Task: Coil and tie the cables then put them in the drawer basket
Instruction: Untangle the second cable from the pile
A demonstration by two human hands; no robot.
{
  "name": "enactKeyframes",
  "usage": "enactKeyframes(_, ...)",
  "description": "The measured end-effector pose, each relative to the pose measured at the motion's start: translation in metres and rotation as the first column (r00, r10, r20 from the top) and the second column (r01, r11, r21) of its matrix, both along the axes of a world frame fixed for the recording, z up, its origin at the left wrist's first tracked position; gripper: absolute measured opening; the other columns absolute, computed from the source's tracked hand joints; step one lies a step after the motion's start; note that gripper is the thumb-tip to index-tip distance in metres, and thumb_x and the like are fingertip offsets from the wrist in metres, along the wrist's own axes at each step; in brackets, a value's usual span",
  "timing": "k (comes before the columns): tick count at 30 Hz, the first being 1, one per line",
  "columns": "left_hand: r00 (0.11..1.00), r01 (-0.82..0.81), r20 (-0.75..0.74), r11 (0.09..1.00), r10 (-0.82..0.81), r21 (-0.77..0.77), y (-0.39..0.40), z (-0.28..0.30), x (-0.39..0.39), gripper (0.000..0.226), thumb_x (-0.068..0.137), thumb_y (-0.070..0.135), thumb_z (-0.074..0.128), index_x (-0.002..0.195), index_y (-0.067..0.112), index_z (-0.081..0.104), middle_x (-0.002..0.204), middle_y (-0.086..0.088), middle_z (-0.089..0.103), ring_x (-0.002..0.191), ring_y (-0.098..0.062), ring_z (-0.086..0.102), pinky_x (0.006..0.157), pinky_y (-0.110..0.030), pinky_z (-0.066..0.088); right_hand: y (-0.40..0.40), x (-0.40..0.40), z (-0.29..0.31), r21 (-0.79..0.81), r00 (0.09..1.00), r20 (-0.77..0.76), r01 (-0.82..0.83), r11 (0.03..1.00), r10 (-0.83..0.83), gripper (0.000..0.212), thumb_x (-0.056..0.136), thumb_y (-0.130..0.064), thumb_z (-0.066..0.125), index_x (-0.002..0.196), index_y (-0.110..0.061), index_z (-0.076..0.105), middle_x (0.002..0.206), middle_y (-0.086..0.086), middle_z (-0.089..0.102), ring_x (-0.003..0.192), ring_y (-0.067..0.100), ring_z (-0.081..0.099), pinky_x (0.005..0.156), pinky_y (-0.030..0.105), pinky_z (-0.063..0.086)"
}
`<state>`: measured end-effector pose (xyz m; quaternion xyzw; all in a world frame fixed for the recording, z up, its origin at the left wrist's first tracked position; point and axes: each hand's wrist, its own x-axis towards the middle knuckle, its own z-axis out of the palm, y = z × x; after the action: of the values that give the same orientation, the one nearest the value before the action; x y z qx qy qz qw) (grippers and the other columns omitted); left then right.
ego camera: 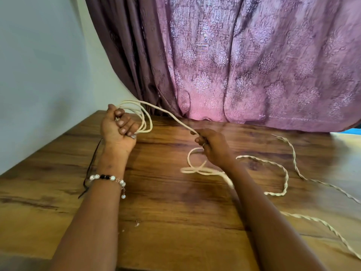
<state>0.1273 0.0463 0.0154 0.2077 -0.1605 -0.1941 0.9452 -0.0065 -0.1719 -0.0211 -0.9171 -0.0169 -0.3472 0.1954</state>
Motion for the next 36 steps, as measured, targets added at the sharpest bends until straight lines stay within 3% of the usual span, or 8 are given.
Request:
enactKeyframes(2, 0.999, -0.049, 0.004, 0.999, 0.049, 0.016, -0.006, -0.002, 0.000, 0.045, 0.102, 0.044, 0.030, 0.065, 0.019, 0.040, 0.034, 0.010, 0.032, 0.023, -0.006, 0.025, 0.028, -0.015, 0.017, 0.001, 0.002, -0.001, -0.128, 0.995, -0.089, 0.032, 0.991, -0.043, 0.036, 0.082, 0.001, 0.055, 0.118, 0.001, 0.062, 0.086, 0.020, 0.061, 0.075, 0.033, 0.062, 0.072, 0.038, 0.053)
enactKeyframes(8, 0.976, -0.207, 0.098, 0.971, 0.196, 0.118, -0.021, -0.002, -0.012, 0.042, 0.099, 0.049, 0.035, 0.072, 0.019, 0.045, 0.047, 0.007, 0.035, 0.035, -0.006, 0.029, 0.037, -0.018, 0.027, 0.017, 0.003, 0.014, -0.414, 0.942, -0.256, 0.095, 0.905, -0.217, 0.064, 0.092, -0.004, 0.052, 0.149, -0.011, 0.023, 0.129, 0.018, 0.045, 0.102, 0.038, 0.058, 0.077, 0.040, 0.047)
enactKeyframes(12, 0.977, -0.179, 0.145, 0.973, 0.158, 0.143, -0.030, 0.000, -0.022, 0.037, 0.099, 0.047, 0.036, 0.078, 0.017, 0.045, 0.052, 0.004, 0.044, 0.039, -0.007, 0.035, 0.041, -0.020, 0.034, 0.034, -0.006, 0.022, -0.558, 0.879, -0.367, 0.055, 0.828, -0.306, 0.051, 0.091, -0.006, 0.049, 0.141, -0.006, 0.035, 0.122, 0.016, 0.050, 0.102, 0.040, 0.057, 0.078, 0.042, 0.049)
enactKeyframes(16, 0.969, -0.156, 0.215, 0.975, 0.120, 0.158, -0.036, 0.003, -0.036, 0.034, 0.101, 0.040, 0.036, 0.080, 0.015, 0.047, 0.058, -0.002, 0.062, 0.045, -0.012, 0.054, 0.048, -0.024, 0.049, 0.057, -0.015, 0.032, -0.494, 0.816, -0.537, -0.098, 0.864, -0.215, 0.023, 0.090, -0.011, 0.051, 0.109, -0.008, 0.062, 0.111, 0.015, 0.061, 0.101, 0.033, 0.060, 0.077, 0.035, 0.049)
enactKeyframes(24, 0.845, -0.194, 0.530, 0.884, -0.069, 0.425, -0.050, -0.006, -0.039, 0.025, 0.103, 0.027, 0.030, 0.091, 0.012, 0.046, 0.094, -0.008, 0.075, 0.092, -0.025, 0.071, 0.075, -0.032, 0.059, 0.066, -0.020, 0.038, -0.313, 0.842, -0.523, -0.334, 0.889, 0.132, 0.015, 0.075, -0.015, 0.066, 0.068, -0.014, 0.053, 0.064, -0.002, 0.047, 0.061, 0.018, 0.045, 0.061, 0.032, 0.044)
enactKeyframes(30, 0.703, -0.332, 0.662, 0.703, -0.260, 0.629, -0.057, -0.018, -0.041, 0.026, 0.097, 0.037, 0.046, 0.096, 0.014, 0.057, 0.063, -0.001, 0.064, 0.051, -0.014, 0.057, 0.047, -0.022, 0.047, 0.059, -0.034, 0.057, 0.224, 0.878, -0.316, -0.300, 0.927, 0.360, 0.013, 0.073, 0.005, 0.068, 0.066, -0.005, 0.069, 0.052, -0.004, 0.059, 0.042, 0.009, 0.044, 0.046, 0.010, 0.033)
enactKeyframes(33, 0.718, -0.272, 0.599, 0.650, -0.354, 0.710, -0.056, -0.018, -0.047, 0.041, 0.097, 0.041, 0.036, 0.089, 0.008, 0.060, 0.043, -0.001, 0.054, 0.031, -0.008, 0.041, 0.031, -0.015, 0.029, 0.044, -0.035, 0.059, 0.711, 0.904, -0.129, -0.203, 0.674, 0.408, 0.018, 0.071, 0.007, 0.069, 0.065, -0.010, 0.072, 0.060, 0.019, 0.065, 0.032, 0.011, 0.044, 0.036, 0.017, 0.033)
enactKeyframes(36, 0.717, -0.128, 0.515, 0.638, -0.470, 0.760, -0.052, -0.015, -0.056, 0.059, 0.085, 0.054, 0.047, 0.085, -0.003, 0.062, 0.036, -0.001, 0.038, 0.026, -0.006, 0.026, 0.033, -0.011, 0.021, 0.033, -0.031, 0.054, 0.986, 0.948, 0.033, -0.082, 0.144, 0.318, 0.015, 0.085, 0.005, 0.055, 0.078, -0.006, 0.061, 0.049, 0.009, 0.056, 0.029, 0.005, 0.039, 0.030, 0.013, 0.027)
